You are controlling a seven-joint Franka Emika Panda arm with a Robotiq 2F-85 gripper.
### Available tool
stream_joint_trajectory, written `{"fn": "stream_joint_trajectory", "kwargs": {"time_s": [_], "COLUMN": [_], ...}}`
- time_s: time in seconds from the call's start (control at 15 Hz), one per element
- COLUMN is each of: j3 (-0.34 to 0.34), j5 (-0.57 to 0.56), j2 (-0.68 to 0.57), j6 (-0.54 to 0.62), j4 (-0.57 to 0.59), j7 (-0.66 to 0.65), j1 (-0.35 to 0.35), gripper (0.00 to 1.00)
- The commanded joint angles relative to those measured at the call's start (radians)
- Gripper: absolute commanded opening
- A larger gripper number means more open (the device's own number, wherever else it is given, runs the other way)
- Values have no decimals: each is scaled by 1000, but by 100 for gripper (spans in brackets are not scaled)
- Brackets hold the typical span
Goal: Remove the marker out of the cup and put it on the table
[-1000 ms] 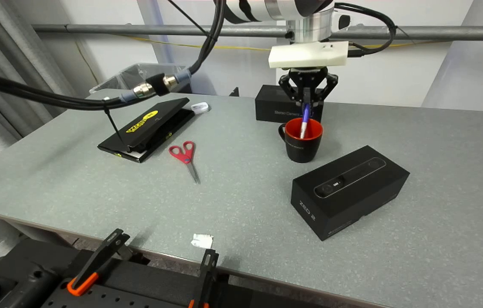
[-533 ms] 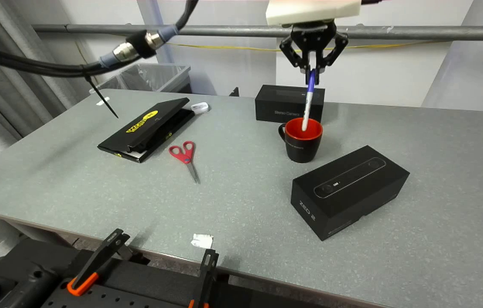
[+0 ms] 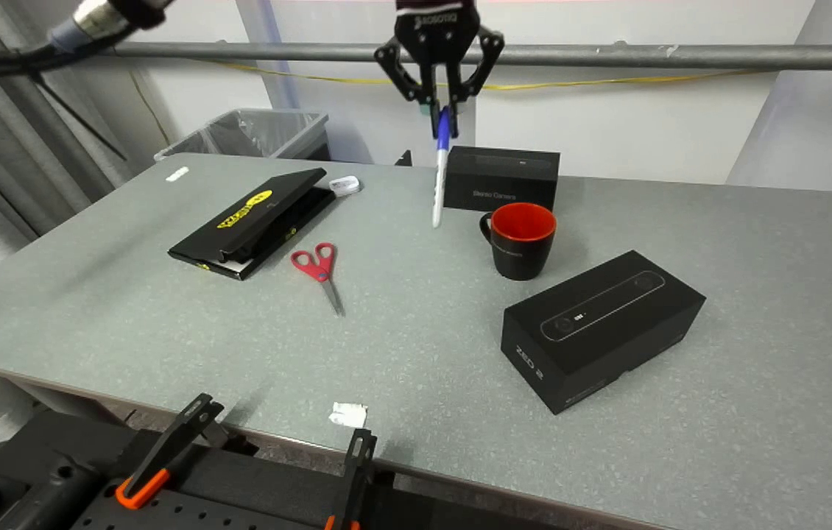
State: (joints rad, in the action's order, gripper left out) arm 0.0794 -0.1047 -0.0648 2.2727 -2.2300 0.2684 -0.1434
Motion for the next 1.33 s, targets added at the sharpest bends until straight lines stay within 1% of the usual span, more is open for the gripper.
{"fn": "stream_joint_trajectory", "kwargs": {"time_s": [0.0, 0.2, 0.4, 0.67, 0.93, 1.0, 1.07, 1.13, 1.27], "j3": [-25, -38, -30, -37, -34, -34, -31, -29, -25], "j5": [-159, -278, -359, -326, -327, -332, -340, -349, -360], "j2": [-60, -168, -282, -401, -478, -489, -498, -503, -512], "j6": [16, 3, -19, -80, -122, -127, -130, -118, -107], "j4": [-69, -48, 7, 103, 184, 197, 208, 210, 219], "j7": [-104, -195, -257, -204, -188, -185, -186, -189, -192], "j1": [67, 116, 158, 165, 169, 171, 174, 178, 184], "gripper": [4, 4, 4, 4, 4, 16, 41, 44, 56]}}
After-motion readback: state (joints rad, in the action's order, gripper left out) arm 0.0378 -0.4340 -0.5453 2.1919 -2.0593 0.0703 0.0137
